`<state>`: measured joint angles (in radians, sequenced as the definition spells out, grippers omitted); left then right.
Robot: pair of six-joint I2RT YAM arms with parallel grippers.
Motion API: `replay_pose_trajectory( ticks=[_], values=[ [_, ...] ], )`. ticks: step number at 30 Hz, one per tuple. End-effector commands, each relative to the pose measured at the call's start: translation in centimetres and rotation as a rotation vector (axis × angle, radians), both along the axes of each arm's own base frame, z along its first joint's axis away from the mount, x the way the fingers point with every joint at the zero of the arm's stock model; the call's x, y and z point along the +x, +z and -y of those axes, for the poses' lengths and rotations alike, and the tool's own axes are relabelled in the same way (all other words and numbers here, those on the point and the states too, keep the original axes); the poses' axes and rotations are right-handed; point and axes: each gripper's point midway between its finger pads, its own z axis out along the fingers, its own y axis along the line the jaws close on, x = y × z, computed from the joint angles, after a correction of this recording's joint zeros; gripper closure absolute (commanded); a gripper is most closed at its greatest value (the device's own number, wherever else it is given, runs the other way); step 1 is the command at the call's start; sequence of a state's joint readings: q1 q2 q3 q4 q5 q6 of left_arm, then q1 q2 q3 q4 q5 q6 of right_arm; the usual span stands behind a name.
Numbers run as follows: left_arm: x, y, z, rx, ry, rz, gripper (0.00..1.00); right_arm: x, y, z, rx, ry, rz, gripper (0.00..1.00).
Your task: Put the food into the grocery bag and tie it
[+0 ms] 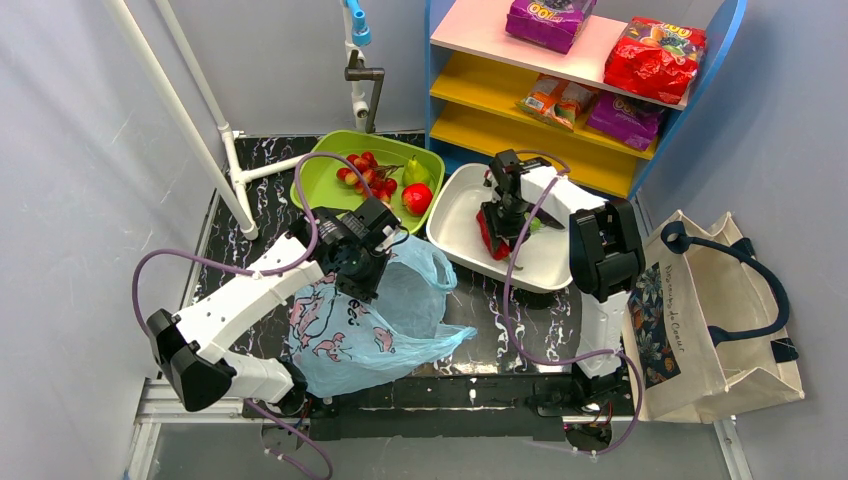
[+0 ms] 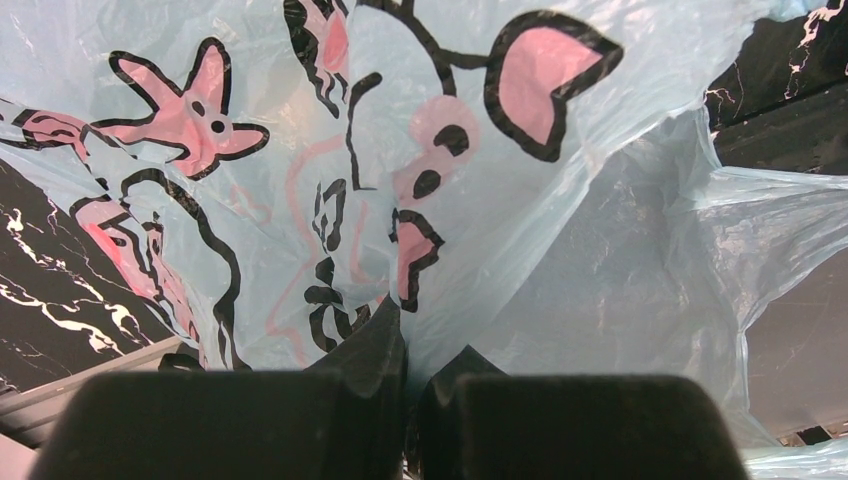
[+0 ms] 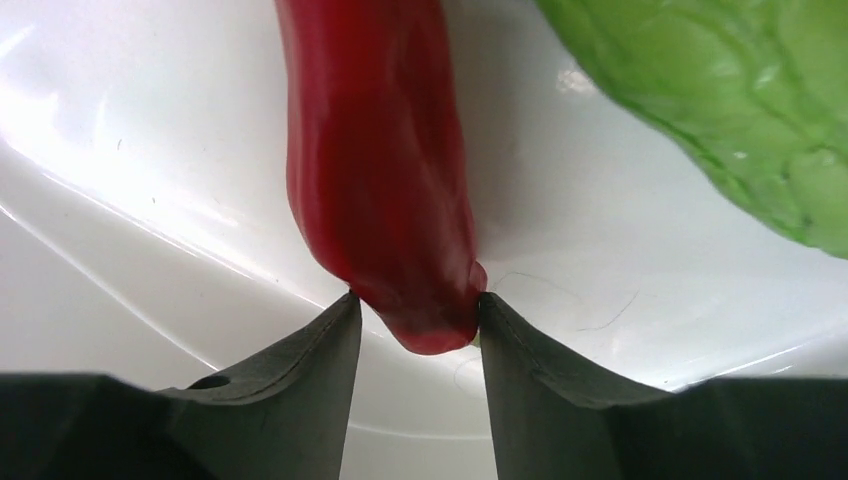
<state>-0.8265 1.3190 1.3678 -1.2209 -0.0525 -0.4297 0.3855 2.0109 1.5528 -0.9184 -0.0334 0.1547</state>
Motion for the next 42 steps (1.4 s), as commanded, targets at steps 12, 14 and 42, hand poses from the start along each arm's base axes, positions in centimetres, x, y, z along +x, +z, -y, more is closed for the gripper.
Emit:
replay_pose_trajectory(
  ticks=[12,14,42],
  values=[
    [0.1,0.9,-0.1,0.005,0.001,0.0,1.0,-0.2,-0.2,-1.6,-0.003,0.015,0.014,0.28],
    [0.1,1.0,0.0,0.005,0.002,0.001,1.0,-0.1,0.0,-1.6,-0.005,0.014,0.017,0.38],
    [2.0,1.4,2.2,-0.041,0.035,0.025,1.0,-11.6,19.0,-7.5,0.327,0.232,0.263,0.82]
  ],
)
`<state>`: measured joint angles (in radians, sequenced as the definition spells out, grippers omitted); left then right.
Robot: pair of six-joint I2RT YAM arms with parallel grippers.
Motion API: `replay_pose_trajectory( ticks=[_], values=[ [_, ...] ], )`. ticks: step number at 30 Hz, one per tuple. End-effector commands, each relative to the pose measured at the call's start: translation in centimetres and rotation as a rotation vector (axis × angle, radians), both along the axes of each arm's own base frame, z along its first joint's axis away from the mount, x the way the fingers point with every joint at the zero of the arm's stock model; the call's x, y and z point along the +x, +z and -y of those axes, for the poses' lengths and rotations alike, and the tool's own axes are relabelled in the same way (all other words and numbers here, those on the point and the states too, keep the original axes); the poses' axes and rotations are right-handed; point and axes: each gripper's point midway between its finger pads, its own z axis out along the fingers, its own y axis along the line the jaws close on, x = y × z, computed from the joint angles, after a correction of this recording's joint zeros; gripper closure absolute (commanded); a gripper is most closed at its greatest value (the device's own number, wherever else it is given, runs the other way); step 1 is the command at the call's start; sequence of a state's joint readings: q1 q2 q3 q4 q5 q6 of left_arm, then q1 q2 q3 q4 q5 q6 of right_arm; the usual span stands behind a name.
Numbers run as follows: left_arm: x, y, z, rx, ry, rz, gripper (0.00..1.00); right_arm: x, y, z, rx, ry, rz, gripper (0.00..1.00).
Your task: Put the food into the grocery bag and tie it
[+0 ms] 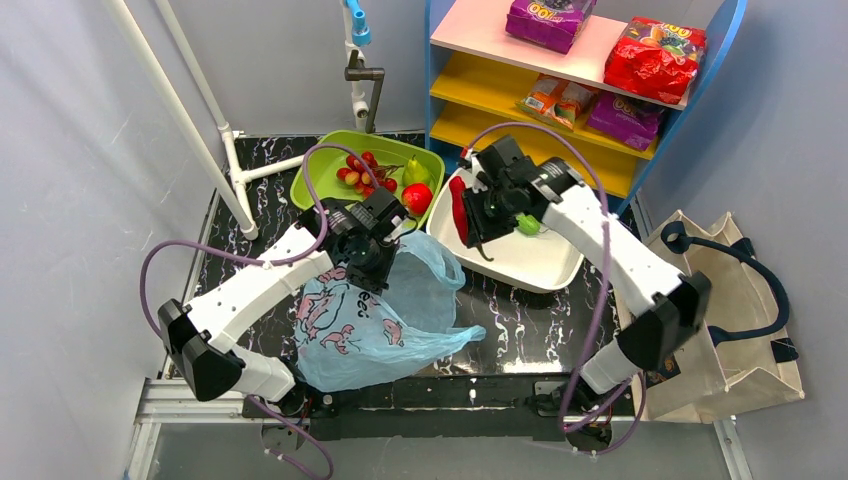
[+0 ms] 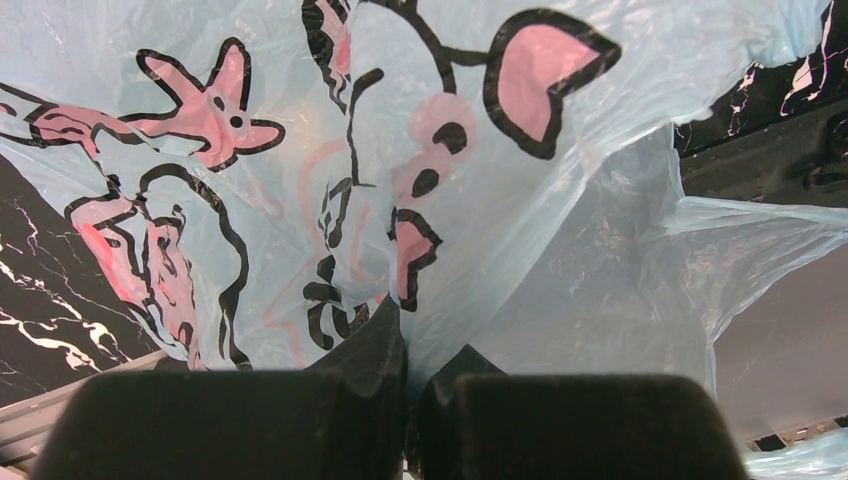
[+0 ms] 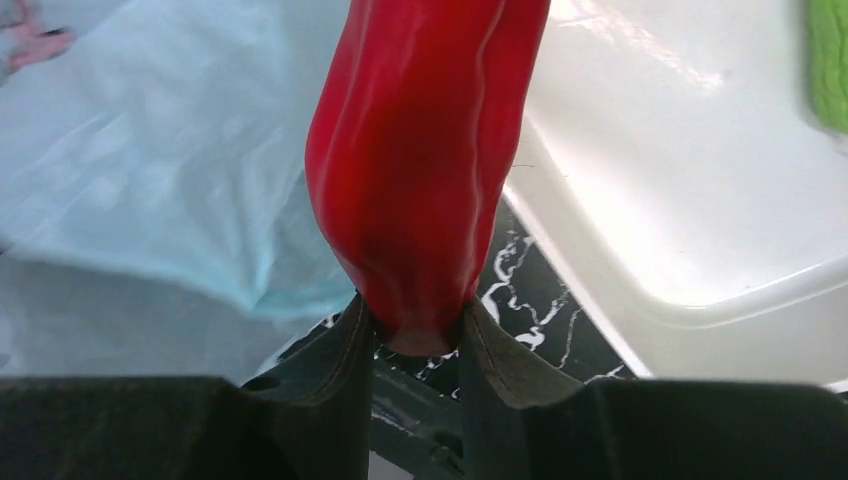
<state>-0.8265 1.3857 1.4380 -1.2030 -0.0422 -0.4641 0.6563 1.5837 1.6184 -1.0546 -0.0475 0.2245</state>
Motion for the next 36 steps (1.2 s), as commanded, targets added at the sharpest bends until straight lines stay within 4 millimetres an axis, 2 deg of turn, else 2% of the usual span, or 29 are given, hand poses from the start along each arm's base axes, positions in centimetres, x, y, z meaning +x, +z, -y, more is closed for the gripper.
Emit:
replay_pose_trajectory(
  ticks=[1,5,13,18,23,26,31,34,36],
  values=[
    [0.8,0.9,0.5,-0.015,0.003,0.027,1.0,-5.0,3.5,-0.5,0.148,0.077,-0.036,0.82],
    [1.2,1.5,0.9,-0.029,0.01,0.04,1.0,-9.3,5.0,-1.7,0.249,0.197,-0.06,0.83],
    [1.6,2.3,1.4,-0.04,0.036,0.042,1.0,-16.3,3.1,-2.2,0.297,0.302,-0.18,0.84],
    [1.7,2.7,1.7,-0.056,0.042,0.047,1.0,-19.0,2.3,-2.7,0.333,0.342,-0.231,0.84],
    [1.6,3.1,2.0,-0.086,0.036,0.053,1.0,-19.3,1.4,-4.0,0.319,0.34,-0.242,0.84],
    [1.4,3.3,2.3,-0.112,0.029,0.055,1.0,-18.3,1.0,-5.1,0.285,0.294,-0.249,0.84],
    [1.3,3.5,2.2,-0.124,0.034,0.067,1.0,-16.4,1.8,-7.5,0.243,0.237,-0.23,0.82],
    [1.4,3.6,2.1,-0.124,0.04,0.072,1.0,-15.4,2.3,-8.4,0.224,0.184,-0.225,0.75],
    [1.4,3.6,2.1,-0.128,0.042,0.075,1.0,-15.1,2.5,-8.9,0.228,0.167,-0.23,0.6]
  ],
)
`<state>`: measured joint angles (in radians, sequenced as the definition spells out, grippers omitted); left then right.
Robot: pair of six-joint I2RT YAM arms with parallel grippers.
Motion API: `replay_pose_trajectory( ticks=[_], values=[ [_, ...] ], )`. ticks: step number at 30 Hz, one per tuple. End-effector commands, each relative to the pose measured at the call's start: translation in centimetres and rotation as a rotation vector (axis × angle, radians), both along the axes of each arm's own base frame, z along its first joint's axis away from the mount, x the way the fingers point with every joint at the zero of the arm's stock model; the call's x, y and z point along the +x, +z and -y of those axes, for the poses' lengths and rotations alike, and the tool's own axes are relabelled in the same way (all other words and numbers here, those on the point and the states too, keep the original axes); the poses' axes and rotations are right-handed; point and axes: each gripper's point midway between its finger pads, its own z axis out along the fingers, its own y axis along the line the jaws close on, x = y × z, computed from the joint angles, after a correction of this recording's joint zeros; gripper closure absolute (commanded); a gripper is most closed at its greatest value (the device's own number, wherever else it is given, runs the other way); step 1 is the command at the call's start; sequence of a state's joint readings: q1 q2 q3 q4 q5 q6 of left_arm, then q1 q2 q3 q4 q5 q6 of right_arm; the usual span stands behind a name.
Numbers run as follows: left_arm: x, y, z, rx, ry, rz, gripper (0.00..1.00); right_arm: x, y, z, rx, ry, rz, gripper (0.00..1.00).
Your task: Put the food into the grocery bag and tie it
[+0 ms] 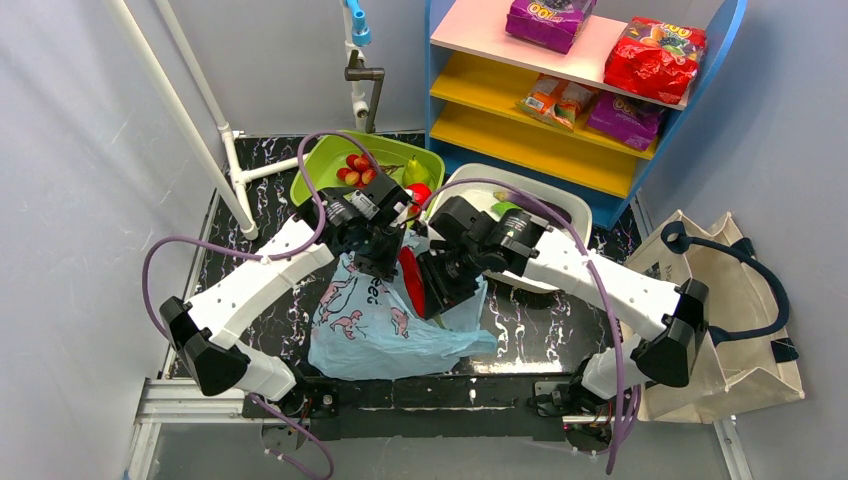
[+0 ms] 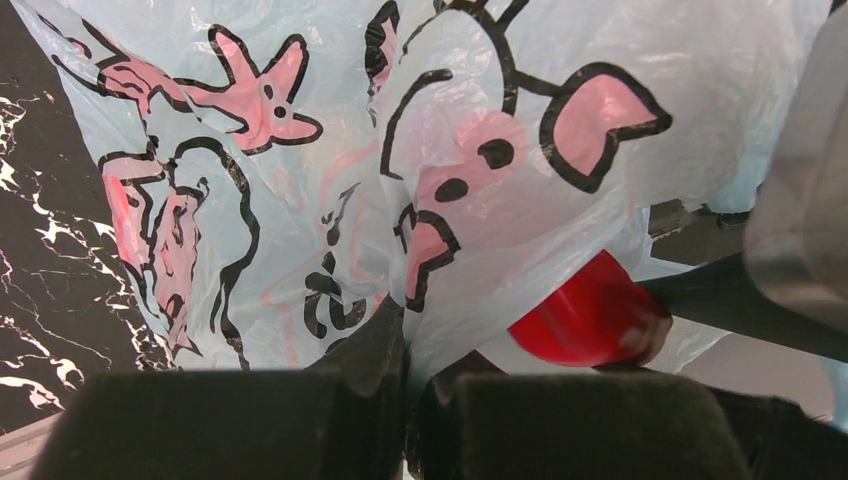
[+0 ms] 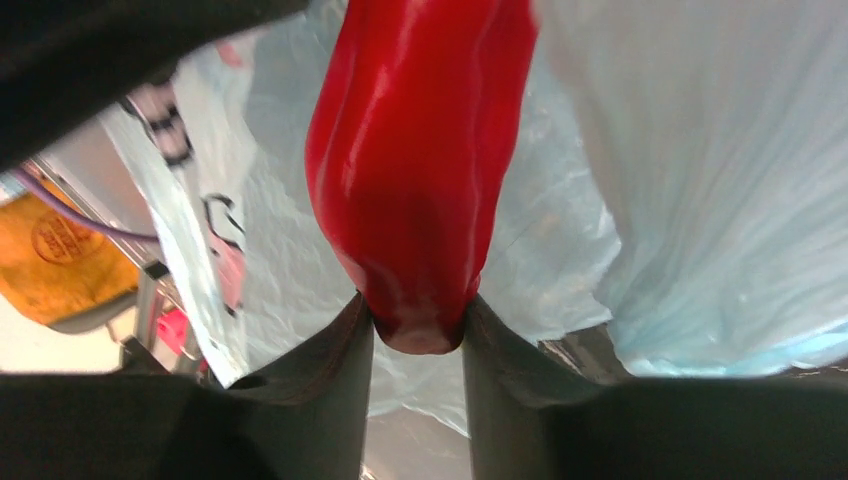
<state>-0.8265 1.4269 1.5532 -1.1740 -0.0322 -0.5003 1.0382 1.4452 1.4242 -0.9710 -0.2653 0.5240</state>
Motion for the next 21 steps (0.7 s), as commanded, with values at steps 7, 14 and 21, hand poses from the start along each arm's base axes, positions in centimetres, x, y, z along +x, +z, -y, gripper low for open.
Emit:
replay_pose_trajectory(
  ticks=[7,14,21],
  values=[
    [-0.4,1.1,-0.3,-0.038,0.018,0.023,1.0,1.2,2.5,-1.9,0.056,-0.096,0.015,0.24],
    [-0.3,1.0,-0.2,-0.036,0.015,0.023,1.0,1.1,3.5,-1.1,0.084,-0.077,0.06,0.17],
    [-0.1,0.9,-0.1,-0.032,0.003,0.023,1.0,2.1,4.4,3.2,0.014,-0.084,0.236,0.14]
  ],
)
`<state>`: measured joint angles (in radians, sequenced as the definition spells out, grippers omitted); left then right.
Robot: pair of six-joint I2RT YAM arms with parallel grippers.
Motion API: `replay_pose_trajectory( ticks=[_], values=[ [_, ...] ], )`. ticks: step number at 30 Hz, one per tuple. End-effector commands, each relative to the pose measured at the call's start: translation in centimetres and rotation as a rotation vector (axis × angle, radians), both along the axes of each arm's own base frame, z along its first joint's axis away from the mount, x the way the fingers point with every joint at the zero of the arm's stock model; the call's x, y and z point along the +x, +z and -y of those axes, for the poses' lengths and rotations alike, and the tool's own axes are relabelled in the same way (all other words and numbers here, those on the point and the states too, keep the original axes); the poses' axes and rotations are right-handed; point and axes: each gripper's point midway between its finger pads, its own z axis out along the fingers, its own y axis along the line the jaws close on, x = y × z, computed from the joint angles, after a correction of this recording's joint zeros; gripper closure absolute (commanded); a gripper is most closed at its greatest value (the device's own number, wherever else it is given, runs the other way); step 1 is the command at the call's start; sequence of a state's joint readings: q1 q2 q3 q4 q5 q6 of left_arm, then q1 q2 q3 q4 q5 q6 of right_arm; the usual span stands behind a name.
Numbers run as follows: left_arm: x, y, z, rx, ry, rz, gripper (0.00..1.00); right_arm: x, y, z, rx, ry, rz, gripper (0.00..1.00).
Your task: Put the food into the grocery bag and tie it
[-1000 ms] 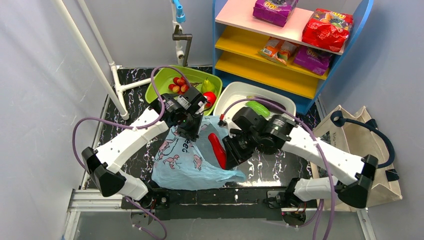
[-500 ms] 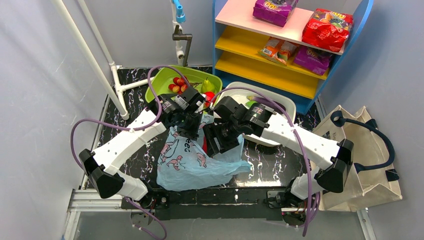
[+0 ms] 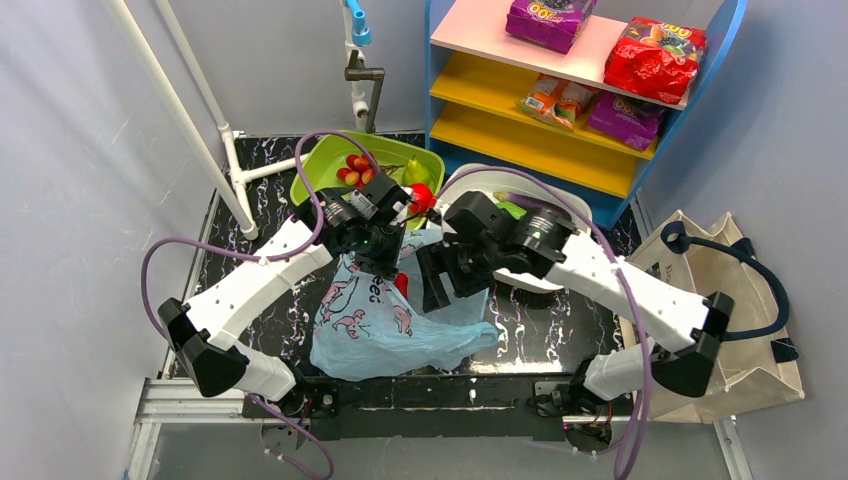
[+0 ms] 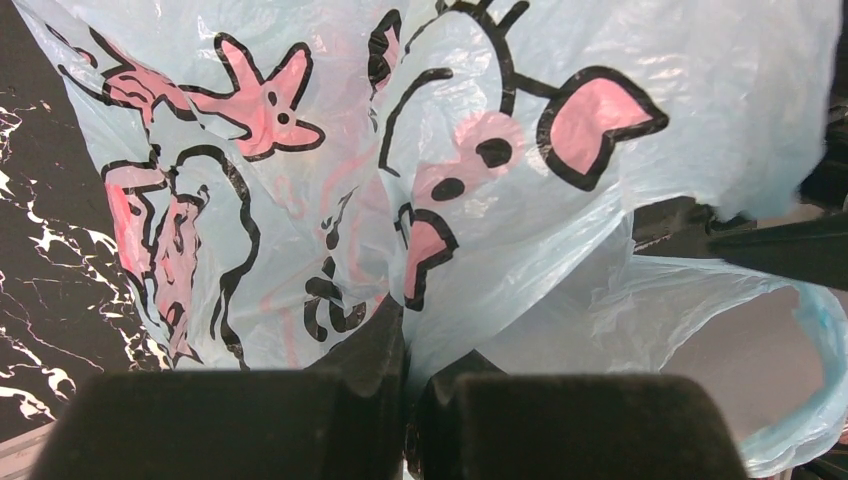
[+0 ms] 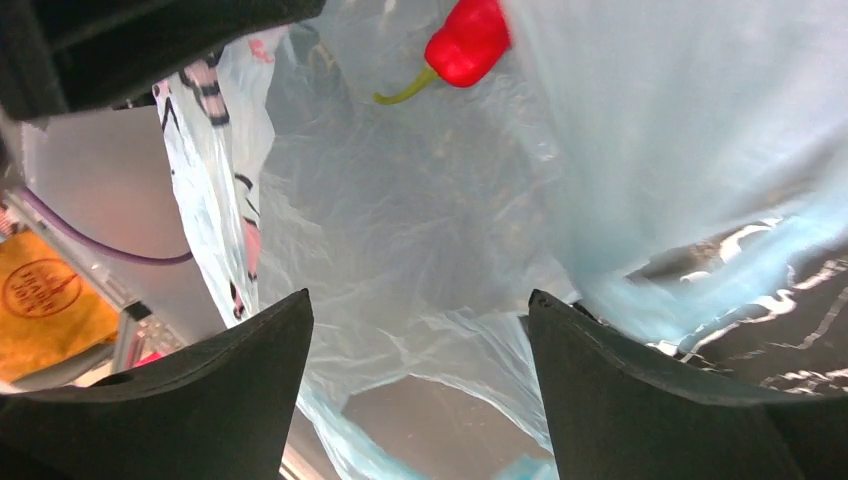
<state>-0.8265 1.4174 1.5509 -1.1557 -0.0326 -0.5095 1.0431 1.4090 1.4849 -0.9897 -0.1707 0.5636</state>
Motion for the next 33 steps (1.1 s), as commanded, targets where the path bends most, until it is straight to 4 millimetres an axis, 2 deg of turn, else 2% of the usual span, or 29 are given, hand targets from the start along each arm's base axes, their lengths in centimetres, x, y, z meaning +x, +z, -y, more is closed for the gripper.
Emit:
replay_pose_trajectory(
  ticks=[1,4,8,13,18,23,27,33],
  values=[
    [-0.3,0.6,-0.3,-0.012,-0.007,0.008,1.0,0.9,1.8,3.7,-0.033,-0.019,0.174,0.14],
    [-0.3,0.5,-0.3,-0.01,-0.008,0.008,1.0,1.5,1.8,5.6,-0.058,-0.048,0.246,0.13],
    [-0.3,0.4,-0.4,-0.007,-0.009,0.007,1.0,1.7,1.2,6.7,-0.079,-0.059,0.277,0.12],
    [-0.5,0.2,-0.6,-0.003,-0.017,0.005,1.0,3.2,0.4,6.4,-0.107,-0.091,0.327,0.12],
    [-0.8,-0.1,-1.3,0.019,-0.015,0.004,1.0,5.1,0.6,5.2,-0.132,-0.097,0.384,0.12],
    [-1.5,-1.7,-4.1,0.154,0.045,-0.027,1.0,5.4,2.8,3.1,-0.05,-0.049,0.394,0.12],
    [-2.7,-3.3,-4.9,0.155,0.077,-0.06,1.0,5.7,5.2,1.8,0.011,-0.013,0.411,0.12],
    [-4.4,-5.5,-6.1,0.159,0.124,-0.1,1.0,9.5,8.1,1.6,0.078,-0.116,0.382,0.12]
  ],
)
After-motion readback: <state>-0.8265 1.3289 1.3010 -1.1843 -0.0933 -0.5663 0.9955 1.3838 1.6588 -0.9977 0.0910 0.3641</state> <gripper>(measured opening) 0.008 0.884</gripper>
